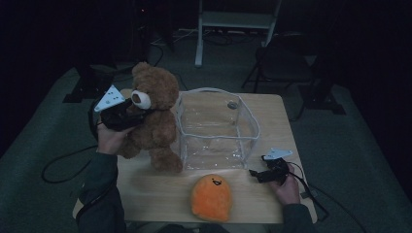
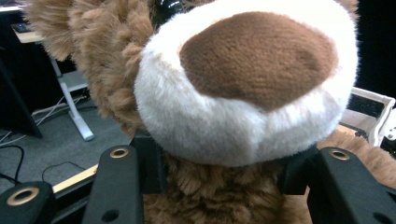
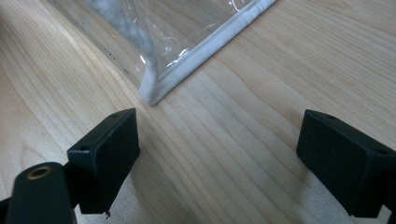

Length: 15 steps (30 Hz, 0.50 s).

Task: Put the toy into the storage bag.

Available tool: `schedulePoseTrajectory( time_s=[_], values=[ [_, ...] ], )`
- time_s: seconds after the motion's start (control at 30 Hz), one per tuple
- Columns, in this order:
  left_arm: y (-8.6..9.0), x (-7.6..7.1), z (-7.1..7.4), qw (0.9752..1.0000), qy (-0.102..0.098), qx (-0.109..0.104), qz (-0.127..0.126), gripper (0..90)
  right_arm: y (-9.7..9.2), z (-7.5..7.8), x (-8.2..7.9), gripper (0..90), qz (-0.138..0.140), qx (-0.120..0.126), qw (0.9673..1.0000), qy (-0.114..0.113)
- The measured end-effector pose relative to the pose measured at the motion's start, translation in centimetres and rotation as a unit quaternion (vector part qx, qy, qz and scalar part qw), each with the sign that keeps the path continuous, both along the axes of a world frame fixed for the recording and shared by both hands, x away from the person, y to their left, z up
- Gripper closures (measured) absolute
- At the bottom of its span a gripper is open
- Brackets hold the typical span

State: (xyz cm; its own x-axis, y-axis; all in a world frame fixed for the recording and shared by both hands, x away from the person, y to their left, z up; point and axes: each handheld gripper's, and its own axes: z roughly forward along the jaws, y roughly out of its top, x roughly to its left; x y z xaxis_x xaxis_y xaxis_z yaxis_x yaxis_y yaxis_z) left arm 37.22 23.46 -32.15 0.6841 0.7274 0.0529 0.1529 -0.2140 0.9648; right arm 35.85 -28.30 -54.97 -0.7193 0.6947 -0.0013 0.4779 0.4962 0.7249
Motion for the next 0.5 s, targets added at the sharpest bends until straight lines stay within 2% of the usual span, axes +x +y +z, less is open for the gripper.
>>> schedulePoseTrajectory(
  time_s=[0.5],
  values=[
    [0.5,0.3,1.2,0.9999,-0.002,-0.007,0.009,47.9,0.0,0.0,0.0,12.6,0.000,0.000,1.0000,0.000]
  ],
)
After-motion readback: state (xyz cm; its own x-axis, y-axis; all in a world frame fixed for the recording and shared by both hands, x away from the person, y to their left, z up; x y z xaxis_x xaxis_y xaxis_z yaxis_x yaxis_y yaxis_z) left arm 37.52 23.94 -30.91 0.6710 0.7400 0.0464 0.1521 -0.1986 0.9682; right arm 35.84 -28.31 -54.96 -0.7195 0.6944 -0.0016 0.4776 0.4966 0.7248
